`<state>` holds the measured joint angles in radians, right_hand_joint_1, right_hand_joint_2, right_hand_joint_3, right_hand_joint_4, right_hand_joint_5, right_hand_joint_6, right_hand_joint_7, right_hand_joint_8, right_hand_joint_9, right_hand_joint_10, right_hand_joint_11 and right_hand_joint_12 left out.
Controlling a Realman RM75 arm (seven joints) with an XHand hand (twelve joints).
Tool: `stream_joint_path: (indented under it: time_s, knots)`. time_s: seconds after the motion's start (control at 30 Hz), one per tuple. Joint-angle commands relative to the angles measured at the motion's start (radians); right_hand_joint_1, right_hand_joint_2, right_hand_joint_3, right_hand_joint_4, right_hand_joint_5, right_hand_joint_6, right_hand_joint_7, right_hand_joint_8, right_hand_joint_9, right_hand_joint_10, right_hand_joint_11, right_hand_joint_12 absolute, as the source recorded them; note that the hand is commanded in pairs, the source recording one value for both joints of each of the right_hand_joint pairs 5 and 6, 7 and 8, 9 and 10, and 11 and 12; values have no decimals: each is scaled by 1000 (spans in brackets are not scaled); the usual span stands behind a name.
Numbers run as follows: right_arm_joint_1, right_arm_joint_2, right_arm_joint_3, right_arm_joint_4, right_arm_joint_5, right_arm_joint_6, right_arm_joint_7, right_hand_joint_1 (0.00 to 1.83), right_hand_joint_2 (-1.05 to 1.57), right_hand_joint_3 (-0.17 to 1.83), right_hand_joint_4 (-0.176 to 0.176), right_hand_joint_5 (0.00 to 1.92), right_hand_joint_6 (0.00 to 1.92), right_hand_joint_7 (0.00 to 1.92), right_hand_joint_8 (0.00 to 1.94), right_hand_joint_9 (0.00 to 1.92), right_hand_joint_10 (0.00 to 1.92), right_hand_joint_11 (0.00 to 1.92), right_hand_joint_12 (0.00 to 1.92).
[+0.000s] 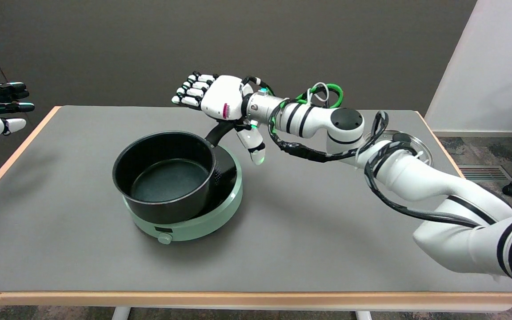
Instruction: Pick up the pot.
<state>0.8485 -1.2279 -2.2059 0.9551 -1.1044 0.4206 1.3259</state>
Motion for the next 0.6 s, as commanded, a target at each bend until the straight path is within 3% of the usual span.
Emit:
stream_joint_path:
  time_s: [0.03, 0.43, 0.53, 0.6]
  knots:
    - [46, -68, -21, -161, -7, -12, -3, 1242, -638, 633, -9, 117, 117, 117, 117, 117, 117, 117, 117]
    - [63, -89, -22, -205, -34, -31, 0, 1247, -640, 643, 32, 148, 148, 148, 148, 148, 148, 148, 148]
    - [68, -90, -22, -206, -34, -31, -2, 1254, -631, 637, 72, 171, 171, 171, 171, 171, 171, 171, 171]
    - [72, -90, -22, -205, -38, -31, 0, 1233, -569, 593, 144, 271, 271, 271, 271, 271, 271, 271, 271]
